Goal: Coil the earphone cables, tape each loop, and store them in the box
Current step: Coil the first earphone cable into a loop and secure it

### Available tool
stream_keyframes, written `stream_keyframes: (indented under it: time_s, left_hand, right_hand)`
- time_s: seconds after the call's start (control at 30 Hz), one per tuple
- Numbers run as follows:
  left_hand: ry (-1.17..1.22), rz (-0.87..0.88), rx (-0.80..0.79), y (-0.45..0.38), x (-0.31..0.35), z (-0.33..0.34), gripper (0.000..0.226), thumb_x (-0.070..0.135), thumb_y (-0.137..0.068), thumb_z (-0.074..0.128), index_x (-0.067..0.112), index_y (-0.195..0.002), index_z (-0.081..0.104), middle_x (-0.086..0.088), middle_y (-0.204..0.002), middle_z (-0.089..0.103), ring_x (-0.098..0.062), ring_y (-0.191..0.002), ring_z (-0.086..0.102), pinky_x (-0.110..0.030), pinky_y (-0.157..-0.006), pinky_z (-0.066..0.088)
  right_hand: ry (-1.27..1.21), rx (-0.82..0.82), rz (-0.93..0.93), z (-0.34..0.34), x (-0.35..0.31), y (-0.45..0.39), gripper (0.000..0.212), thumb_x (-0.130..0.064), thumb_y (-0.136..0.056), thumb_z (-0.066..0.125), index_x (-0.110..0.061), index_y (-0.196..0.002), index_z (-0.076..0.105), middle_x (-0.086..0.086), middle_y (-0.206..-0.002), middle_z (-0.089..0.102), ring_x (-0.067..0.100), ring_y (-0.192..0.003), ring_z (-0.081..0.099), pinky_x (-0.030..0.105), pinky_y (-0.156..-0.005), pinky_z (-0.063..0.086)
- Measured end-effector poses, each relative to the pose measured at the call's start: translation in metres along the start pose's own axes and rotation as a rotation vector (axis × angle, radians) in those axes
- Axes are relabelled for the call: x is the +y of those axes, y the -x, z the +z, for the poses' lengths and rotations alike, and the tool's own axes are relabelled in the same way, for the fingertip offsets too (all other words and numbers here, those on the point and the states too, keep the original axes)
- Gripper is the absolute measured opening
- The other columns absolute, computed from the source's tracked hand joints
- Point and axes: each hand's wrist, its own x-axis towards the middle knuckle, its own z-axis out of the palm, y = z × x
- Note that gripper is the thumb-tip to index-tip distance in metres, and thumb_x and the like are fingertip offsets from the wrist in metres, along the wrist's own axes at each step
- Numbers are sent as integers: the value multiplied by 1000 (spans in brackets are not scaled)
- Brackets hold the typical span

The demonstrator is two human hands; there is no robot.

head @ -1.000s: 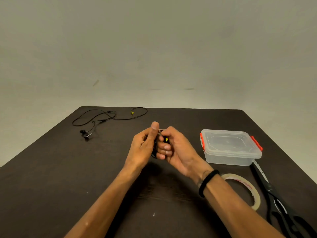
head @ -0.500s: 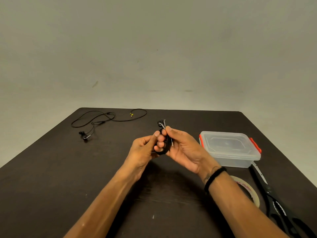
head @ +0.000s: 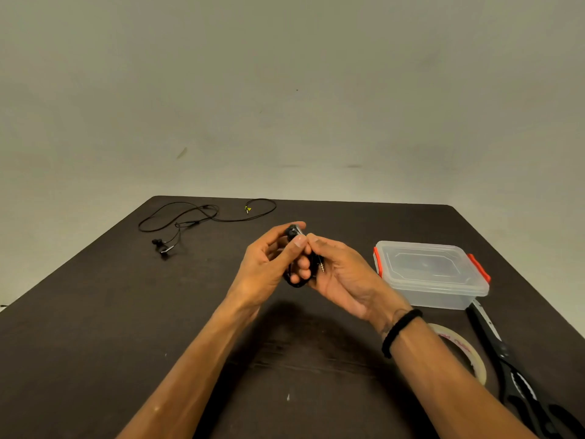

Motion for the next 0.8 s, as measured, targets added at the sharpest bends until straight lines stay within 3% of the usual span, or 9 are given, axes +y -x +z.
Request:
stream_keyframes:
  time_s: [0.13, 0.27, 0.4, 0.53, 0.6, 0.7, 0.8]
  left_hand:
    - [46, 31, 36, 3, 6, 1, 33, 29, -92, 67, 8, -117, 70, -1, -76, 71, -12, -60, 65, -25, -53, 57]
    - [74, 38, 67, 1, 7, 3, 26, 30, -90, 67, 11, -107, 72, 0, -76, 72, -12, -64, 65, -26, -61, 59]
    - [82, 39, 88, 1, 6, 2, 24, 31, -91, 68, 10, -103, 72, -5, -73, 71, -17, -62, 65, -29, -59, 59]
    - [9, 58, 178, 2, 3, 0, 26, 37, -89, 72, 15, -103, 76, -4, -90, 79, -15, -82, 74, -24, -79, 59]
    - [-16, 49, 209, 2, 1, 0, 28, 40, -87, 74, 18, -104, 77, -3, -94, 80, -14, -89, 76, -25, -84, 59]
    - [-5, 28, 242, 1, -2, 0, 24, 40, -87, 76, 19, -100, 79, -6, -92, 80, -17, -86, 76, -32, -86, 60]
    - [6, 5, 264, 0, -3, -1, 23, 38, -89, 76, 17, -98, 80, -11, -90, 80, -17, -83, 75, -31, -84, 61]
  right_hand:
    - [56, -42, 30, 0, 0, 0, 31, -21, -110, 44, -8, -84, 56, 10, -77, 55, 18, -67, 51, 36, -75, 57]
    - [149, -20, -24, -2, 1, 0, 36, -21, -110, 44, -7, -82, 61, 11, -82, 57, 21, -77, 55, 38, -81, 53]
    - [271, -1, -102, 3, 4, 0, 36, -19, -109, 40, -5, -81, 57, 12, -79, 54, 23, -77, 52, 36, -77, 51]
    - [476, 74, -155, 4, 8, -2, 26, -25, -95, 51, -7, -79, 61, 10, -78, 57, 19, -75, 57, 40, -81, 54]
    - [654, 132, -186, 2, 10, -1, 27, -24, -98, 52, -12, -76, 64, 8, -78, 62, 17, -76, 62, 41, -84, 55]
    - [827, 187, -240, 2, 15, -3, 29, -27, -100, 53, -11, -79, 66, 9, -79, 67, 22, -78, 66, 45, -81, 55]
    - [838, 214, -270, 2, 20, -4, 26, -30, -102, 55, -16, -85, 70, 10, -84, 71, 28, -84, 70, 47, -80, 57]
